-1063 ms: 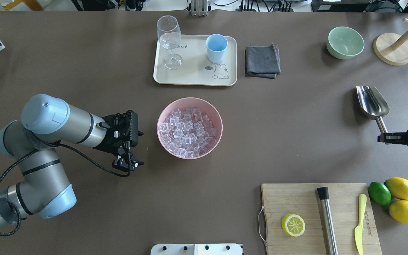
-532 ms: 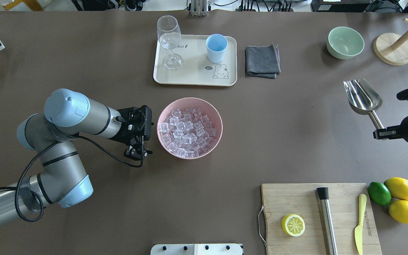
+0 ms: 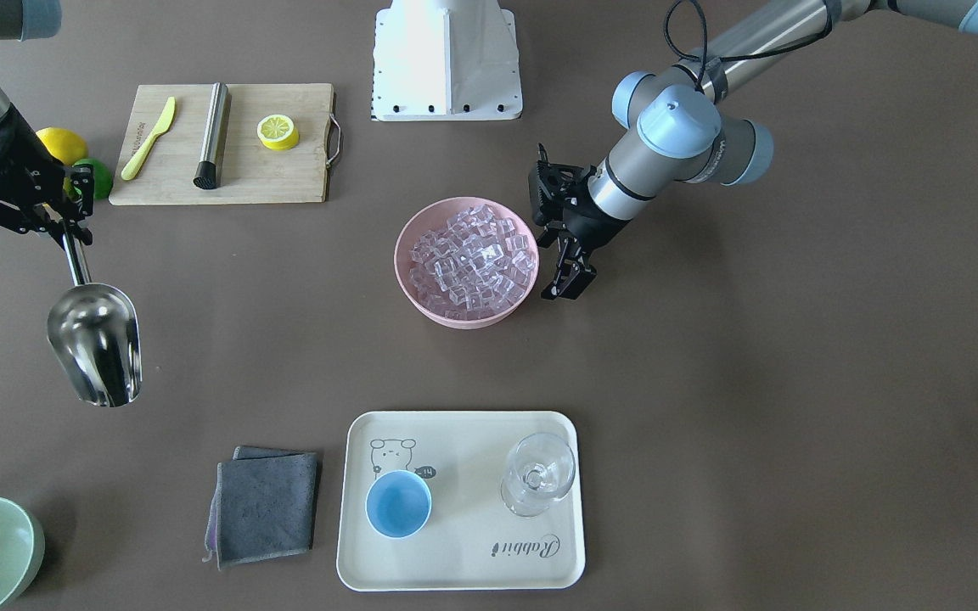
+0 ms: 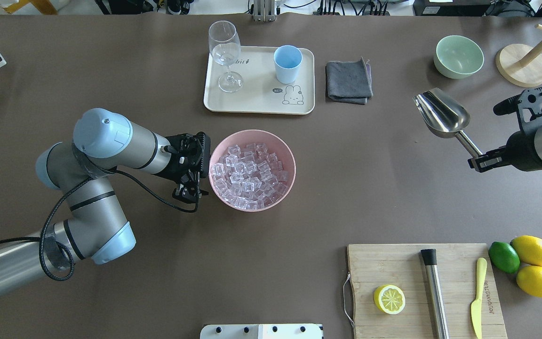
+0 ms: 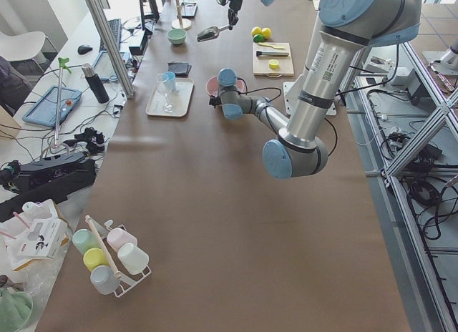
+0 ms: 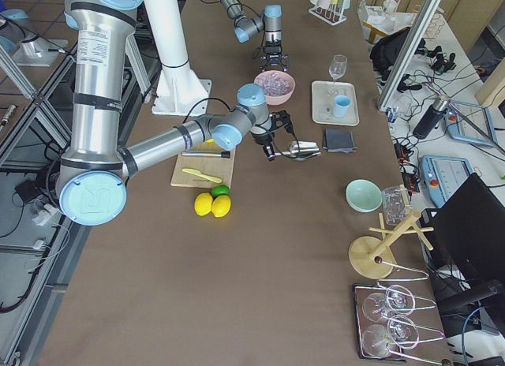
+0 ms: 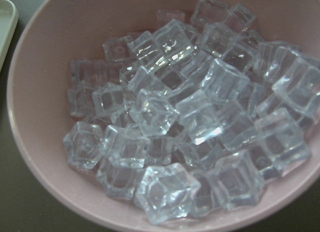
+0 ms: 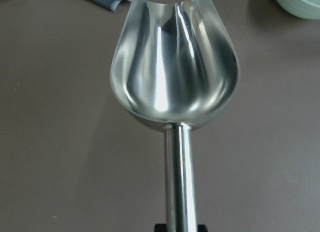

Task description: Put ice in cup with scoop

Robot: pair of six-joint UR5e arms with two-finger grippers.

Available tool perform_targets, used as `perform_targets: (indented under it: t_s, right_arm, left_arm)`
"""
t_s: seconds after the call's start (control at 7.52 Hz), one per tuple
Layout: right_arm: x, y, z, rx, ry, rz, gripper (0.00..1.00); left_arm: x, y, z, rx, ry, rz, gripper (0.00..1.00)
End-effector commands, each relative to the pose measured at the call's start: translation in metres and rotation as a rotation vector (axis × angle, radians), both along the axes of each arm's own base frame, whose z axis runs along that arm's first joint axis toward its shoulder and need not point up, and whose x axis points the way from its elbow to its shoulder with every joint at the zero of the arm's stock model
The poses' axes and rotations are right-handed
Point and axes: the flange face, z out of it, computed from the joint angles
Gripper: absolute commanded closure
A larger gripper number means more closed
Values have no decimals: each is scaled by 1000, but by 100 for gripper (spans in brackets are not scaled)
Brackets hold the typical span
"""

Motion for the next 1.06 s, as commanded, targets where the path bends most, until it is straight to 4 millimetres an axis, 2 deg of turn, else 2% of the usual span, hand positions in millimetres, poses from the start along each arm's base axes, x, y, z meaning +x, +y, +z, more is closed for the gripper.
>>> perform_targets:
  t_s: [0.0,0.13,0.27,0.4,0.66,0.93]
  right_arm:
    - [-8,-12,-49,161,1,-113,100]
    - [-9,-15,-61,171,7,-139,100]
    - [0,-20,-60,175,38,-149,100]
    - [0,-25,-69,175,51,-153,100]
    - [3,-20,-103,158,63,-169,100]
    - [-18,-29,-117,294,159,-346,100]
  left_arm:
    - [2,0,1,-46,4,-6,1]
    - [2,1,1,-76,7,-14,1]
    - [2,1,0,-79,9,-9,1]
    - [2,3,0,-91,12,1,1]
    - [3,3,-2,-99,18,0,1]
    - [3,3,-2,-99,18,0,1]
